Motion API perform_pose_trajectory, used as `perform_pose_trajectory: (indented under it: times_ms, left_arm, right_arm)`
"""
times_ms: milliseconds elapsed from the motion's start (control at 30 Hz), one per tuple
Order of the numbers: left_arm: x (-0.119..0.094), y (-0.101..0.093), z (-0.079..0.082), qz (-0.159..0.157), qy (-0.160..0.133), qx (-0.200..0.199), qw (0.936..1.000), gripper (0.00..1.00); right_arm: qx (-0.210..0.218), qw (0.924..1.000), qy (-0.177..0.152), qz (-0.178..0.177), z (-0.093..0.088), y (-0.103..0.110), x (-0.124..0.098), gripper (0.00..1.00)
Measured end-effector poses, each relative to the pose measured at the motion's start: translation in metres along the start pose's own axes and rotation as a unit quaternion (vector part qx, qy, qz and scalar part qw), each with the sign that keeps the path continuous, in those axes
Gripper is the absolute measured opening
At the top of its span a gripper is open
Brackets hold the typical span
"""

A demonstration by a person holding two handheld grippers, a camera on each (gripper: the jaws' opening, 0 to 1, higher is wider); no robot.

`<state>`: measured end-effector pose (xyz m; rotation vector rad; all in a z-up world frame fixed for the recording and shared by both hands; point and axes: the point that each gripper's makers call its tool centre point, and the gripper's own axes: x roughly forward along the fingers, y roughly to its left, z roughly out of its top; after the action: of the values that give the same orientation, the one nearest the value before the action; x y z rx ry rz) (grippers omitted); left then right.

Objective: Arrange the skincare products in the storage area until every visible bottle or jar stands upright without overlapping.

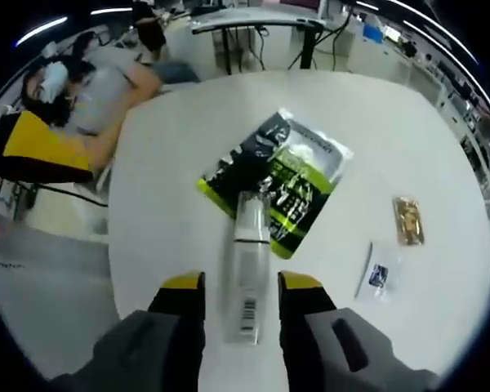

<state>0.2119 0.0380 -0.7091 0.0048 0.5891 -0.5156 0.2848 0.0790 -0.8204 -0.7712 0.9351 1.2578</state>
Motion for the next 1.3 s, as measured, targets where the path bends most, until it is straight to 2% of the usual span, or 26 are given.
perform_pose_trajectory:
  times_ms: [167, 367, 433, 567, 600, 700, 933, 1067, 1200, 1300]
  left_arm:
    - [0.000, 0.000, 0.000, 0.003, 0.000, -0.001, 1.0000, 0.91]
    - [0.000, 0.000, 0.000, 0.002, 0.001, -0.001, 1.0000, 0.91]
    - [0.000, 0.000, -0.001, 0.002, 0.002, 0.001, 1.0000, 0.91]
    - [0.000, -0.001, -0.001, 0.002, 0.003, 0.001, 1.0000, 0.92]
    - [0.000, -0.001, 0.000, 0.002, 0.003, 0.000, 1.0000, 0.92]
    - [0.001, 0.000, 0.000, 0.003, 0.001, -0.001, 1.0000, 0.92]
    - [0.001, 0.001, -0.001, 0.006, 0.004, -0.003, 1.0000, 0.92]
    - [0.001, -0.001, 0.004, 0.001, -0.011, -0.012, 0.9999, 0.93]
    - [0.000, -0.002, 0.008, 0.001, -0.018, -0.019, 0.9997, 0.93]
    - [0.000, -0.001, 0.009, 0.000, -0.023, -0.025, 0.9994, 0.92]
  right_arm:
    - [-0.003, 1.0000, 0.004, -0.001, 0.007, -0.005, 0.006, 0.28]
    - [-0.010, 0.9998, 0.017, -0.002, -0.001, -0.005, 0.008, 0.22]
    - [-0.006, 0.9997, 0.023, 0.001, -0.002, -0.003, 0.007, 0.22]
    - [-0.037, 0.9983, 0.045, -0.008, -0.010, -0.005, 0.009, 0.22]
    - [-0.054, 0.9976, 0.042, -0.008, -0.009, -0.005, 0.013, 0.22]
    - [-0.061, 0.9973, 0.041, -0.006, -0.008, 0.002, 0.012, 0.22]
    - [-0.051, 0.9985, 0.022, -0.004, -0.007, -0.001, 0.012, 0.21]
    - [-0.042, 0.9990, 0.015, -0.006, -0.007, -0.002, 0.012, 0.20]
    - [-0.053, 0.9984, 0.013, -0.009, -0.008, 0.001, 0.009, 0.20]
    - [-0.049, 0.9987, -0.007, -0.009, -0.006, 0.004, 0.000, 0.20]
